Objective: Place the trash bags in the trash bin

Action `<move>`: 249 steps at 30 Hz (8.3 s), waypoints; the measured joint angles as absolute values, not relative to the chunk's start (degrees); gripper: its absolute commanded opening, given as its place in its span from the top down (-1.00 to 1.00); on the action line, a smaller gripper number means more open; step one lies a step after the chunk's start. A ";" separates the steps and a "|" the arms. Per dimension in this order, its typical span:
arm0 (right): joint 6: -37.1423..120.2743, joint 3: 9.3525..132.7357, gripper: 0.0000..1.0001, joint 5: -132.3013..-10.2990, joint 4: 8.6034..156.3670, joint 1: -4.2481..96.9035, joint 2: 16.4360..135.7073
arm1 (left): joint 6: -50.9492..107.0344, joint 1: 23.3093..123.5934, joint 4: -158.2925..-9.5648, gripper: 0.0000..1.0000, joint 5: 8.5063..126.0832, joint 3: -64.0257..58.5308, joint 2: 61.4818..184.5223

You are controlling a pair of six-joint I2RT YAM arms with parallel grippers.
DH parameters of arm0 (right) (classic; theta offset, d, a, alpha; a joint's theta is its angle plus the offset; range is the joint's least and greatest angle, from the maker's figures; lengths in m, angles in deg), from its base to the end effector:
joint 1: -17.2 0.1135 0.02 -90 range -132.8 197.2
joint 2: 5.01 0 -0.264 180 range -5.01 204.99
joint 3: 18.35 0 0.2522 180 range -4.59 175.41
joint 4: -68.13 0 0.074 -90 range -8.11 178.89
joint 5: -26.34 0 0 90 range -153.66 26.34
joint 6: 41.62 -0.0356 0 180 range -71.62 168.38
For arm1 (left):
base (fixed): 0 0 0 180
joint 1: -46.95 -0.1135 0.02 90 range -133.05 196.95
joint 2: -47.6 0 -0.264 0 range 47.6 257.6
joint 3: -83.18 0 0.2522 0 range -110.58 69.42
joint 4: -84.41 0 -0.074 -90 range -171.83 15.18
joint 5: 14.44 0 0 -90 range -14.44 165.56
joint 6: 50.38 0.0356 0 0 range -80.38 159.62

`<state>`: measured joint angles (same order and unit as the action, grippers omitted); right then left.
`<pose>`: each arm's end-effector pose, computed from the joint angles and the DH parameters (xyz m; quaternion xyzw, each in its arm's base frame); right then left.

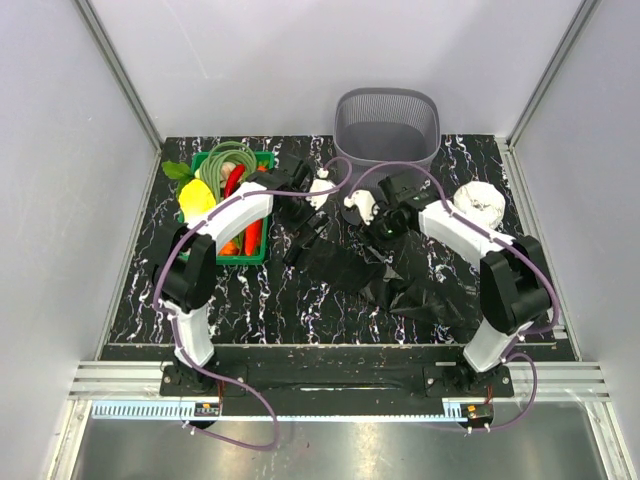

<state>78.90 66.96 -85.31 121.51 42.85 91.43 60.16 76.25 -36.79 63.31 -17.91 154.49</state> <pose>0.3037 0.1604 0.2305 -0.4876 0.8257 0.1738 0.2243 0.3401 -0.1995 0.2424 0.4300 0.8698 -0.1205 0.2100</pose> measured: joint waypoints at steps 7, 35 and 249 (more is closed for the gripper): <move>78.12 61.91 -0.14 -84.87 113.66 44.86 94.74 | 60.83 74.63 -36.72 -0.80 63.44 -18.00 159.12; 91.14 49.63 1.00 -66.40 101.70 48.66 92.27 | 60.64 74.37 -36.42 0.21 63.72 -21.49 167.78; 81.42 55.20 1.00 -70.60 132.46 32.95 95.26 | 49.95 89.37 -62.67 -0.57 63.48 -16.53 165.57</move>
